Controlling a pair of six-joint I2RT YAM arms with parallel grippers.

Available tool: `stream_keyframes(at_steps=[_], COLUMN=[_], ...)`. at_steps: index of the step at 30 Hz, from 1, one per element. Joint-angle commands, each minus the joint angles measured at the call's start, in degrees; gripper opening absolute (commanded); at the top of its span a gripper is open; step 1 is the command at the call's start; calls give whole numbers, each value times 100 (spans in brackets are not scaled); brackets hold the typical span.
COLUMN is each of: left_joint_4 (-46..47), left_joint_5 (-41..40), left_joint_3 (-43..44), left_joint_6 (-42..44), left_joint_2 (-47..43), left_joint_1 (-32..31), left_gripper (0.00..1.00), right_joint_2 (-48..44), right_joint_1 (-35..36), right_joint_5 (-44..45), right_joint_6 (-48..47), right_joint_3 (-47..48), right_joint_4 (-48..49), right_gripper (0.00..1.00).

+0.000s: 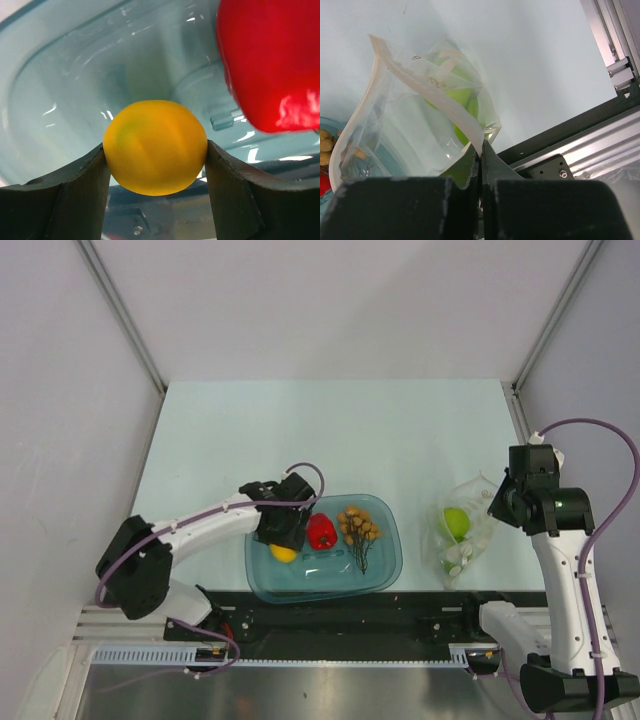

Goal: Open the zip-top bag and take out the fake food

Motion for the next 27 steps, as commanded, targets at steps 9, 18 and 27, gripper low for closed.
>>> stream_keyframes(at_steps=[9, 18, 27], left_joint_4=[317, 80, 1587], left_joint_5=[256, 256, 2317], left_joint_3=[380, 749, 1374], left_joint_6=[264, 221, 248], left_joint_2=[180, -268, -1058], left_joint_1=[37, 37, 28], left_gripper=[74, 99, 85], right_joint_2=[-235, -173, -200], right_joint_1=[-2, -2, 24], right_joint_5=[-105, -272, -903], right_joint_6=[-37, -72, -107], right_joint_3=[113, 77, 33], right_joint_4=[-13, 22, 110], right_gripper=[0, 0, 0])
